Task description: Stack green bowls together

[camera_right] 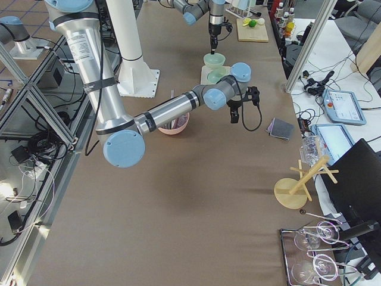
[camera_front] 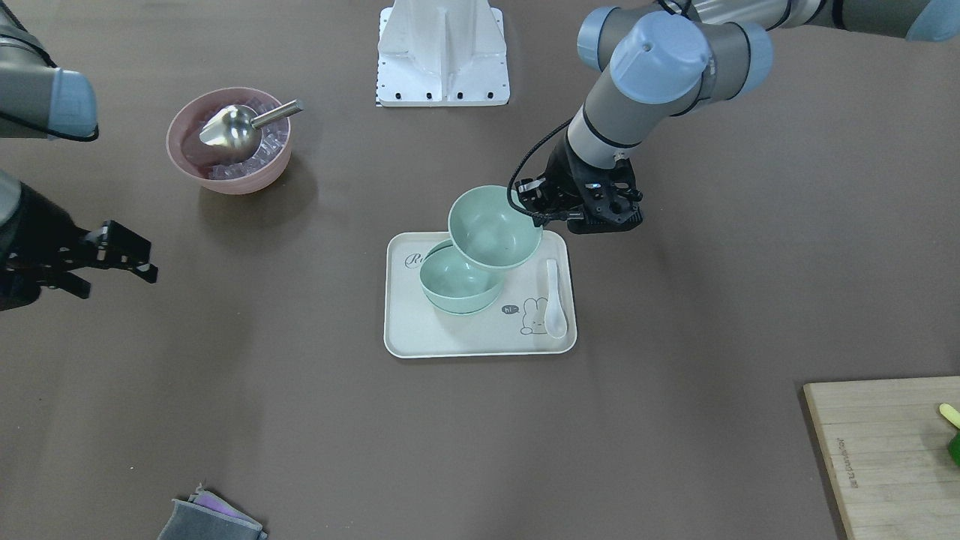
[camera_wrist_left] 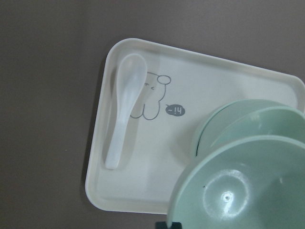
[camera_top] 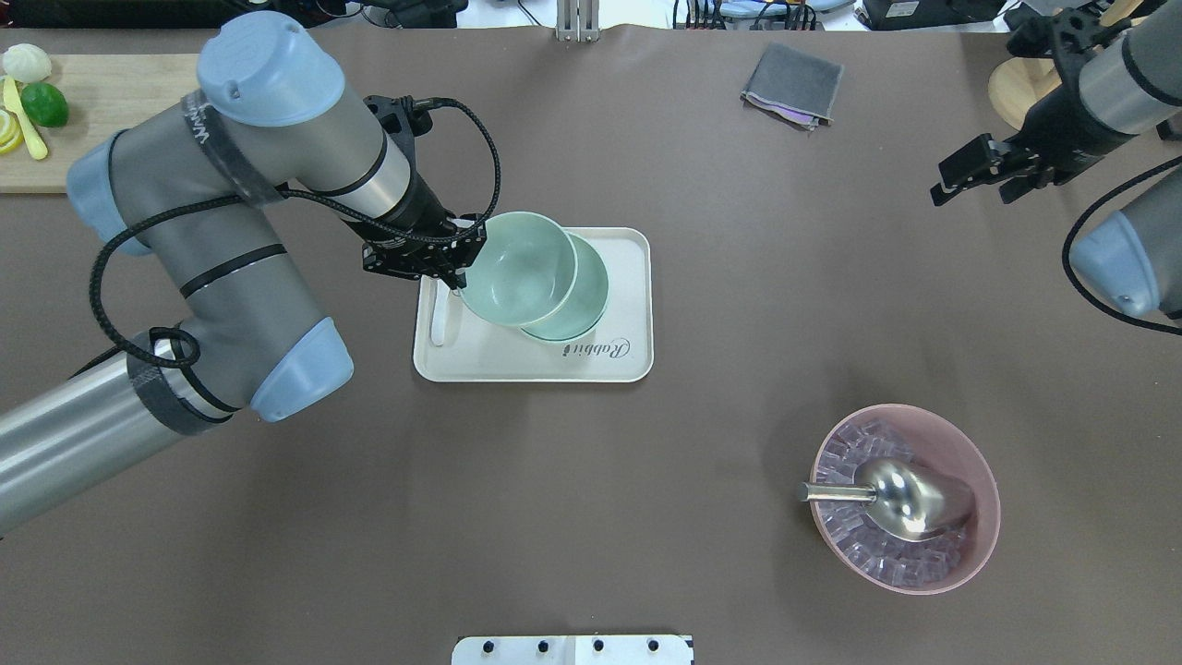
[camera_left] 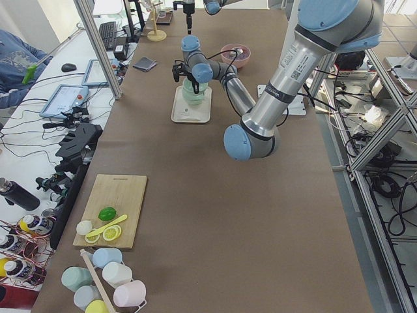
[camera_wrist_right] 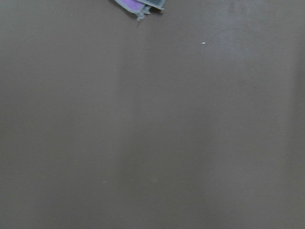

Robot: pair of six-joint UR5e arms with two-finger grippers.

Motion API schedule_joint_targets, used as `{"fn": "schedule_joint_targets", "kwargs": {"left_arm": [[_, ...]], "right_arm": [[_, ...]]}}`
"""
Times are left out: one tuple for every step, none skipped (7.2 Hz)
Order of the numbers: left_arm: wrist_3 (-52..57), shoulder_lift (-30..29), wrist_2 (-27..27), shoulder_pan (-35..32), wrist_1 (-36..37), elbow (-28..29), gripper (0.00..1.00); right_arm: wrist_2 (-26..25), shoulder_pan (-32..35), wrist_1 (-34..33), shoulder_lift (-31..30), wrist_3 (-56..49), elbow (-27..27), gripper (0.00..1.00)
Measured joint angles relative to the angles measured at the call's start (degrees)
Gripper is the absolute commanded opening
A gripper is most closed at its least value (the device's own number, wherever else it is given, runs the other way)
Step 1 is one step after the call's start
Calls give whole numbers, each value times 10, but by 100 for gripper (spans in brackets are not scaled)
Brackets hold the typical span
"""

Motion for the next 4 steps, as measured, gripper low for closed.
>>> {"fn": "schedule_joint_targets", "kwargs": {"left_arm": [[-2,-19,9,1,0,19,0],[-1,-30,12,1,-1,30,0],[1,-36,14,1,-3,40,97],[4,-40,17,2,-4,48,98]], "right_arm": [[1,14,0,-18,-31,-1,100],[1,22,0,-27,-45,-2,100],[1,27,0,-33,-53,-1,100],[2,31,0,-37,-59,-2,100]]}}
